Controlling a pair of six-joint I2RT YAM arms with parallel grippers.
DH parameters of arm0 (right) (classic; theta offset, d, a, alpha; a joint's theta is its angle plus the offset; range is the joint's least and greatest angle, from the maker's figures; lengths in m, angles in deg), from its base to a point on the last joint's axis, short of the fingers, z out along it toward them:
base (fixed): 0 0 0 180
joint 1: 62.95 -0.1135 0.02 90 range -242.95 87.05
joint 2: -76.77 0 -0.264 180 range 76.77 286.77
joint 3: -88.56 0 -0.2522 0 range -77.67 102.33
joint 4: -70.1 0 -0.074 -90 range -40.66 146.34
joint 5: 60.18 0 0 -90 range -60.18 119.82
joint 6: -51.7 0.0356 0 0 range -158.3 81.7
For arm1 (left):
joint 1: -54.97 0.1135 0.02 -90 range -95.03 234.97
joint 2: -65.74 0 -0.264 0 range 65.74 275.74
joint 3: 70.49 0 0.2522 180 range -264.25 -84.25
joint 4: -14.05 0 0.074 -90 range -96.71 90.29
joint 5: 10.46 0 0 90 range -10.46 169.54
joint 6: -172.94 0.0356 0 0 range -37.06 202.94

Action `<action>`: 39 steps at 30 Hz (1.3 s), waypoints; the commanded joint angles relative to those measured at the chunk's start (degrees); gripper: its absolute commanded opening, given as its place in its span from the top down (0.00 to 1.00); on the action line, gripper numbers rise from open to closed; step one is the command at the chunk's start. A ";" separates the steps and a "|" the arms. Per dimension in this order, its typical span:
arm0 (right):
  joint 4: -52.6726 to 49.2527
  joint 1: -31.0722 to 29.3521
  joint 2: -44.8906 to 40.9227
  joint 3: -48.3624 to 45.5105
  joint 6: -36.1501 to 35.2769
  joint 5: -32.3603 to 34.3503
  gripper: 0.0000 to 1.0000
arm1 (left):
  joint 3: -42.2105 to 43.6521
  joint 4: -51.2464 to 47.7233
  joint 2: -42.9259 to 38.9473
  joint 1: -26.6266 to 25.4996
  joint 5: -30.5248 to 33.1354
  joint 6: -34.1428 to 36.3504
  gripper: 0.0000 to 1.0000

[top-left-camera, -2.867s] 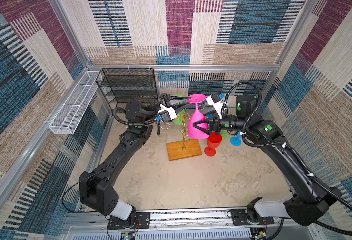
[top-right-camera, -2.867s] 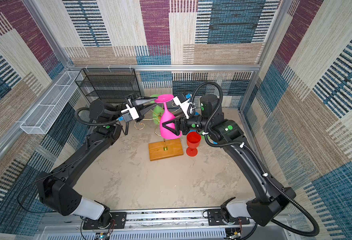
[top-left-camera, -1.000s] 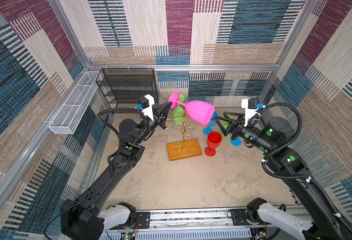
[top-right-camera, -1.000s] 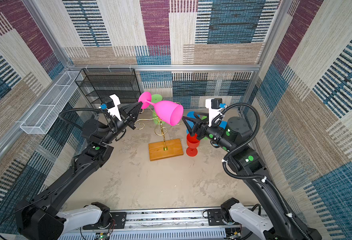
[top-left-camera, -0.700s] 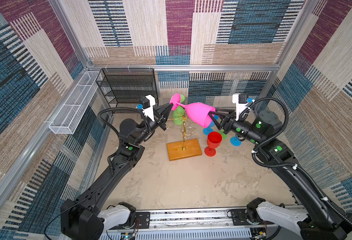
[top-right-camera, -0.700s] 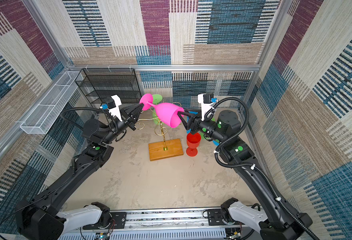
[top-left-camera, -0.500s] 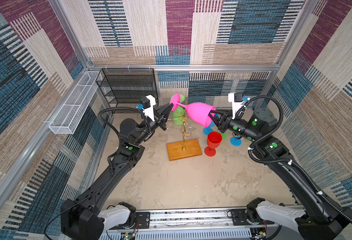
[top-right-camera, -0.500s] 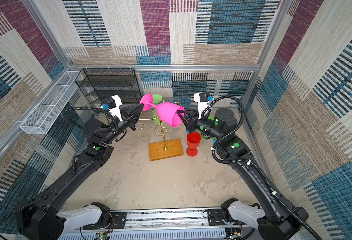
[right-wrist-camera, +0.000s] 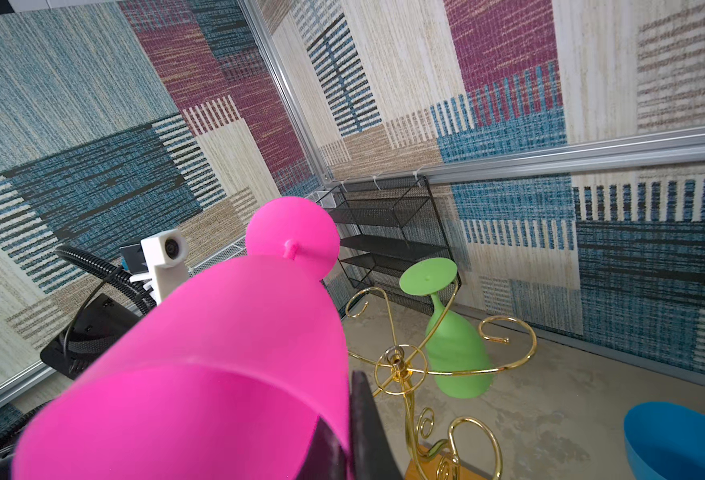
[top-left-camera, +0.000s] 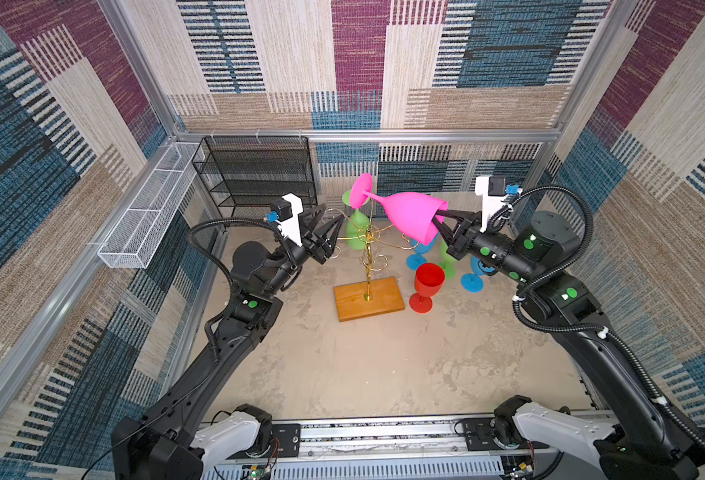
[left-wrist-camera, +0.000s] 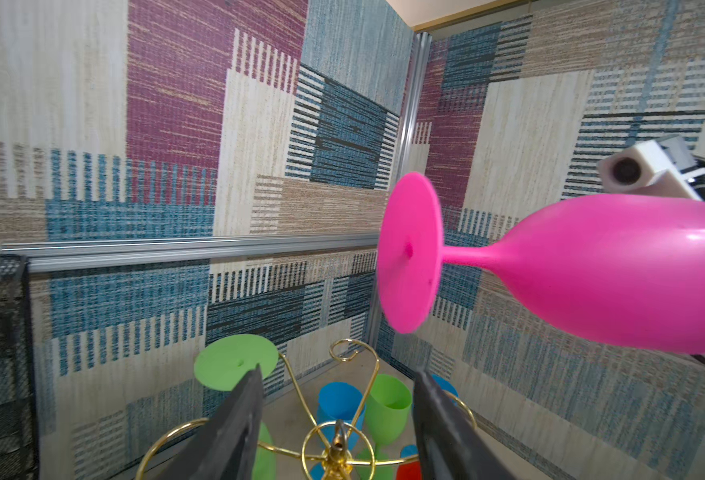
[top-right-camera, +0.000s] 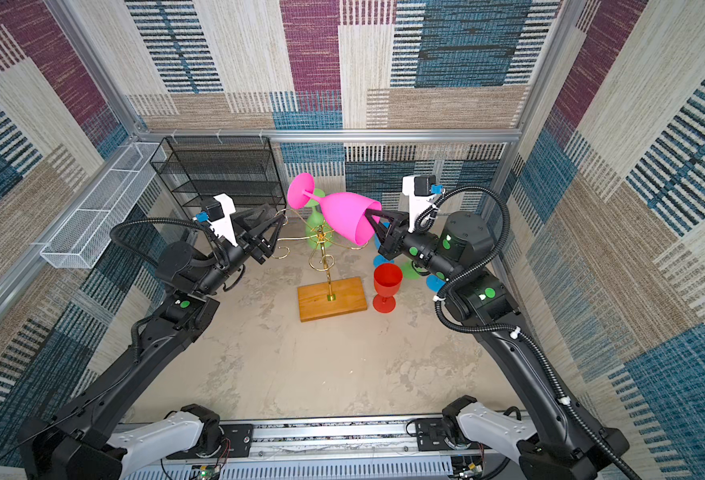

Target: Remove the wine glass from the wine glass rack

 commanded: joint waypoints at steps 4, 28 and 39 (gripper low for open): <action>-11.30 -0.15 0.03 5.11 -7.96 -3.34 1.00 | 1.42 -5.61 -3.01 9.36 1.54 -0.82 0.33; -40.55 -20.29 -2.91 -5.87 -6.73 5.26 1.00 | 15.00 -1.21 -6.03 25.63 7.27 -4.11 0.30; -57.78 -20.21 -1.06 -6.49 8.58 21.03 1.00 | 18.00 0.76 -5.23 27.11 6.43 -4.23 0.30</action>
